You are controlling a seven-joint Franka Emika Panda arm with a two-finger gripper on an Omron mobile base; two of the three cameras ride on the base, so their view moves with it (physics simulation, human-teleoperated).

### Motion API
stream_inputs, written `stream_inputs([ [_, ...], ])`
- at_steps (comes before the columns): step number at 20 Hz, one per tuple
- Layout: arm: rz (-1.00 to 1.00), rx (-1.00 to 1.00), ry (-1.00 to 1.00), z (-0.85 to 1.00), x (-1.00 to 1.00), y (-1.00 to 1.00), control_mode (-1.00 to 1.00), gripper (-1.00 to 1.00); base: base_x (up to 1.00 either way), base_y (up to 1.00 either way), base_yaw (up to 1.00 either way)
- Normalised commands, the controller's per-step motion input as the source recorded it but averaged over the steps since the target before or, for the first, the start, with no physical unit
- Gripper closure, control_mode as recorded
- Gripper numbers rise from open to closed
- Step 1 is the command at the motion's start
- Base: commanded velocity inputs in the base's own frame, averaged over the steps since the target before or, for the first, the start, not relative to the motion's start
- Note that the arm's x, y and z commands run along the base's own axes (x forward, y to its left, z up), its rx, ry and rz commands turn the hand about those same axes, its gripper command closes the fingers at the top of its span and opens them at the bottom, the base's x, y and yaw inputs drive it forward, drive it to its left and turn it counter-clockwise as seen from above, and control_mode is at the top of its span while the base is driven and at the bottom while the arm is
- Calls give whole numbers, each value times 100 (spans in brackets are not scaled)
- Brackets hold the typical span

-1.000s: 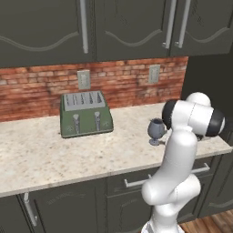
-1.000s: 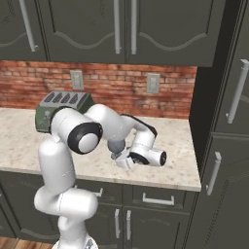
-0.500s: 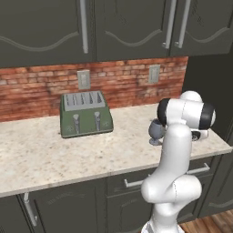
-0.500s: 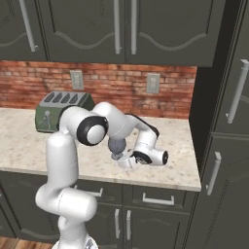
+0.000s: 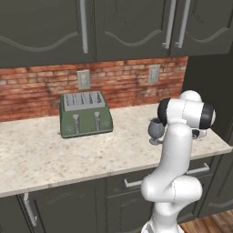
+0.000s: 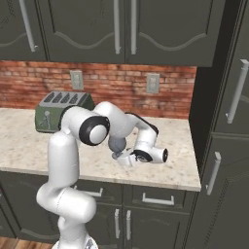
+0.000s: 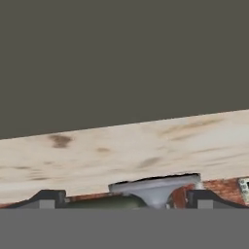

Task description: Retrieve the wine glasses from the counter and place one next to each plate.

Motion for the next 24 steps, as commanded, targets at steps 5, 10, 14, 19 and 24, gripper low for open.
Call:
stream_inputs([
  [5,5,3,0,0,-7,18,-100,-100,0,0,0],
  [10,4,1,0,0,0,27,-100,-100,0,0,0],
  [14,1,0,0,0,9,41,-100,-100,0,0,0],
  [19,0,0,1,0,27,42,-100,-100,0,0,0],
  [24,0,0,1,0,18,40,-100,100,0,0,0],
])
